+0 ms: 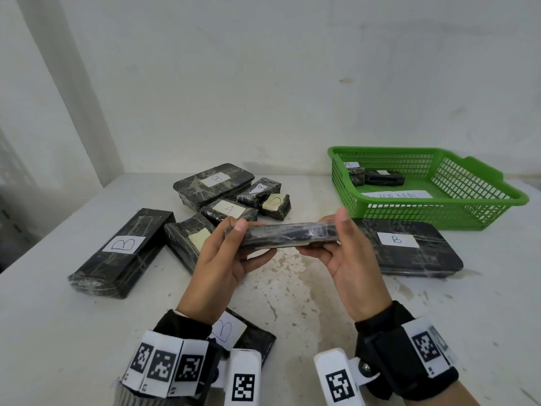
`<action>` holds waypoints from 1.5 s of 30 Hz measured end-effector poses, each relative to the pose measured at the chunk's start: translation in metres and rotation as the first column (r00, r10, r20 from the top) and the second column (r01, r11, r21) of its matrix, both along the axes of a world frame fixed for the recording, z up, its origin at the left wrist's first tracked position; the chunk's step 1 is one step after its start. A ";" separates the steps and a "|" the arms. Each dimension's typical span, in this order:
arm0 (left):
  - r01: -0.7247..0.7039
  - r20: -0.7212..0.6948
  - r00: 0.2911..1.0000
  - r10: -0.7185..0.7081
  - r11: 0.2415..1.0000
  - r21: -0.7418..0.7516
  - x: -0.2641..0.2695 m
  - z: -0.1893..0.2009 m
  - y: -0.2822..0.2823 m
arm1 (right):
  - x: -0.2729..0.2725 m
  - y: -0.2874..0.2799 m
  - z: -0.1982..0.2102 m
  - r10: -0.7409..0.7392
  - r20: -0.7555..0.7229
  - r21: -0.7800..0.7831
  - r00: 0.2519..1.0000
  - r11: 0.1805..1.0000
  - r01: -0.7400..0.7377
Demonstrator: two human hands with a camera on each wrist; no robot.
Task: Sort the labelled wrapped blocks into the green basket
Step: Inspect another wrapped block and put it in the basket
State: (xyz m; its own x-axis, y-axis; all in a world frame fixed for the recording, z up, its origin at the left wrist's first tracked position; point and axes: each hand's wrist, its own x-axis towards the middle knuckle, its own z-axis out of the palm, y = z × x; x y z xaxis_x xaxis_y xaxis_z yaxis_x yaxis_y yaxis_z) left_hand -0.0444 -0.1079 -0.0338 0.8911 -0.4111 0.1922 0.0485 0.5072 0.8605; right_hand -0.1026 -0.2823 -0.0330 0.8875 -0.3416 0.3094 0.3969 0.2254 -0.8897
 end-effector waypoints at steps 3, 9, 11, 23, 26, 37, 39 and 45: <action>0.001 0.031 1.000 -0.002 1.000 0.026 -0.003 0.002 0.001 | 0.000 0.000 0.000 -0.080 0.038 -0.046 0.996 0.996 0.082; -0.098 0.039 0.995 0.094 0.990 0.099 -0.002 -0.002 -0.004 | 0.003 0.001 -0.004 -0.098 -0.015 -0.061 0.995 0.993 0.097; -0.099 0.030 0.995 0.097 0.991 0.089 -0.003 0.000 -0.004 | 0.003 0.003 -0.004 -0.054 -0.038 -0.068 0.998 0.996 0.051; -0.138 0.048 0.990 0.133 0.983 0.122 -0.005 0.001 -0.005 | -0.003 0.011 -0.002 -0.151 -0.029 -0.188 0.988 0.972 0.143; -0.126 0.020 0.992 0.124 0.985 0.115 -0.006 0.003 -0.004 | -0.003 0.011 -0.001 -0.148 -0.043 -0.159 0.988 0.977 0.139; -0.136 0.054 0.990 0.129 0.978 0.160 -0.009 0.003 -0.004 | -0.004 0.015 -0.004 -0.187 -0.078 -0.157 0.979 0.972 0.173; -0.148 0.061 0.988 0.140 0.974 0.170 -0.009 0.004 -0.004 | -0.006 0.017 -0.003 -0.193 -0.099 -0.163 0.976 0.971 0.176; -0.145 0.047 0.989 0.139 0.974 0.176 -0.012 0.004 -0.004 | -0.008 0.020 -0.004 -0.292 -0.073 -0.246 0.954 0.932 0.266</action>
